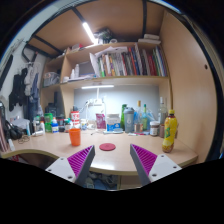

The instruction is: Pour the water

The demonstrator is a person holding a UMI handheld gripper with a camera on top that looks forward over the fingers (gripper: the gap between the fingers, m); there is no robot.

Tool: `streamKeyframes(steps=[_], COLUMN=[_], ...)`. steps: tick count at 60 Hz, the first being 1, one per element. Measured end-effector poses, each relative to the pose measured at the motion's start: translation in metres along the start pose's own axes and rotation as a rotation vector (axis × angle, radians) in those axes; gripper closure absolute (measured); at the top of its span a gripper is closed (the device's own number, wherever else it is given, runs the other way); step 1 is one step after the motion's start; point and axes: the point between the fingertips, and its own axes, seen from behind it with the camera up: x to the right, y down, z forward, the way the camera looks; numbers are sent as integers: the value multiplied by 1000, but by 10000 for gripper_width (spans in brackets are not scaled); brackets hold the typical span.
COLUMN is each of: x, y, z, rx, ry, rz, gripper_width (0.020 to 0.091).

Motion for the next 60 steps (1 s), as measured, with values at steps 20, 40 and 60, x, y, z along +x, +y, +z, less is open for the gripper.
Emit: streamKeyframes(steps=[20,40,60], x=[29,204,287], y=[7,12,36], z=[12,56,146], rx=[-14,-53,-113], ry=[48,300,333], rz=[-24,-50,-2], gripper_width=[319,318,321])
